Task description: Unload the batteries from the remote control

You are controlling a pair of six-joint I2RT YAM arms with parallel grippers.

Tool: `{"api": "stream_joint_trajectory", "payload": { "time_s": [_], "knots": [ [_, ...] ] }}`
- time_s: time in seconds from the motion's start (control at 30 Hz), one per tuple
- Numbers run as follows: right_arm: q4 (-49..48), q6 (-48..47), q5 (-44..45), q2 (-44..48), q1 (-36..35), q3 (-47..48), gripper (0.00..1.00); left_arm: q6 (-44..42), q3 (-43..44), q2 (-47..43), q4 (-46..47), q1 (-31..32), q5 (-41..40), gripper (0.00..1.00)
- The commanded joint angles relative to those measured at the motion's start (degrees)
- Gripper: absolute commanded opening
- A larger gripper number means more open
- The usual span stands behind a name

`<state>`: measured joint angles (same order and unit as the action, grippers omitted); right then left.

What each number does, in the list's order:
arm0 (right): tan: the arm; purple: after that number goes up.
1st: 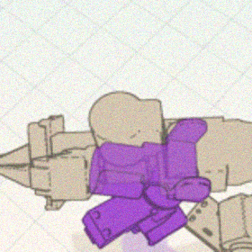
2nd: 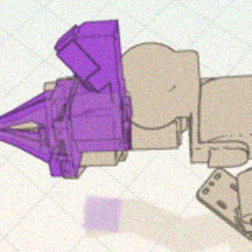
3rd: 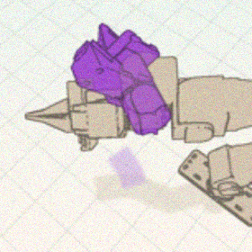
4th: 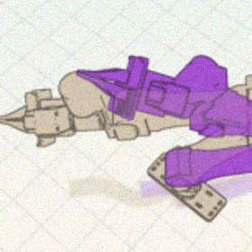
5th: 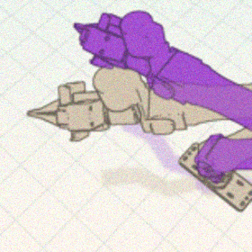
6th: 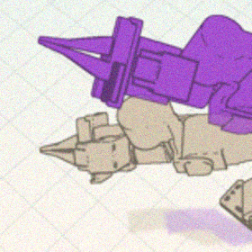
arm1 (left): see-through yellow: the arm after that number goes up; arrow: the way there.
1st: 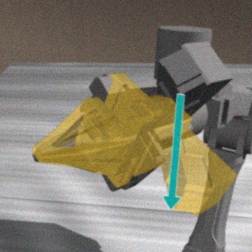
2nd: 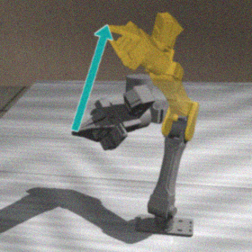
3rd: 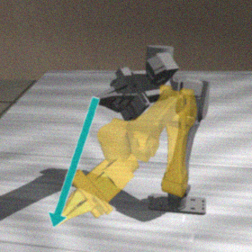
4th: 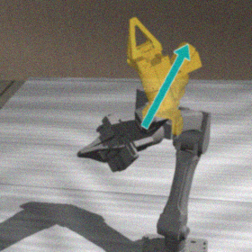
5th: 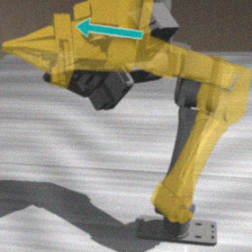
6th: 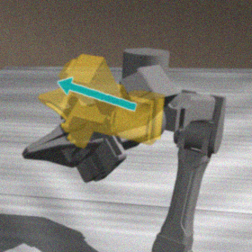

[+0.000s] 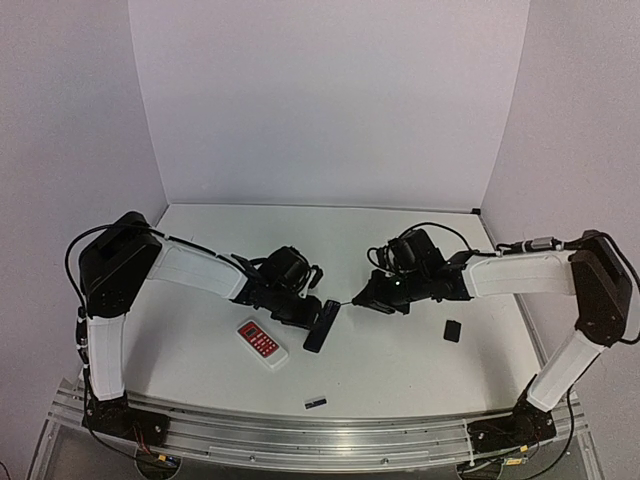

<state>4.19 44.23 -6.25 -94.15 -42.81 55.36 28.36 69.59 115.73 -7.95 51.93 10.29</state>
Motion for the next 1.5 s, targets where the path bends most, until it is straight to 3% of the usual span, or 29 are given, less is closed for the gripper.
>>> {"api": "stream_joint_trajectory", "payload": {
  "time_s": [0.0,0.4,0.83,1.27,1.47],
  "knots": [
    [-1.05,0.79,0.43,-2.38,-0.35,3.20,0.00,-1.03,-0.41,4.95,-9.01,0.78,-2.01,0.37],
    [-2.43,4.74,-2.17,-7.24,-0.35,4.09,0.00,-3.23,-0.11,7.00,-10.77,0.85,-3.03,0.31],
    [-21.38,15.62,-9.19,-7.02,-0.35,-5.39,0.00,-5.70,-0.44,9.66,-10.37,0.80,-3.66,0.24],
    [-48.29,27.18,-16.80,-8.76,-0.35,-10.17,0.00,-7.55,-1.12,11.44,-10.54,0.80,-5.71,0.22],
    [-48.93,27.53,-15.34,-7.40,-0.44,-10.90,0.00,-6.58,-1.85,10.53,-10.02,0.82,-6.05,0.23]
  ]
}}
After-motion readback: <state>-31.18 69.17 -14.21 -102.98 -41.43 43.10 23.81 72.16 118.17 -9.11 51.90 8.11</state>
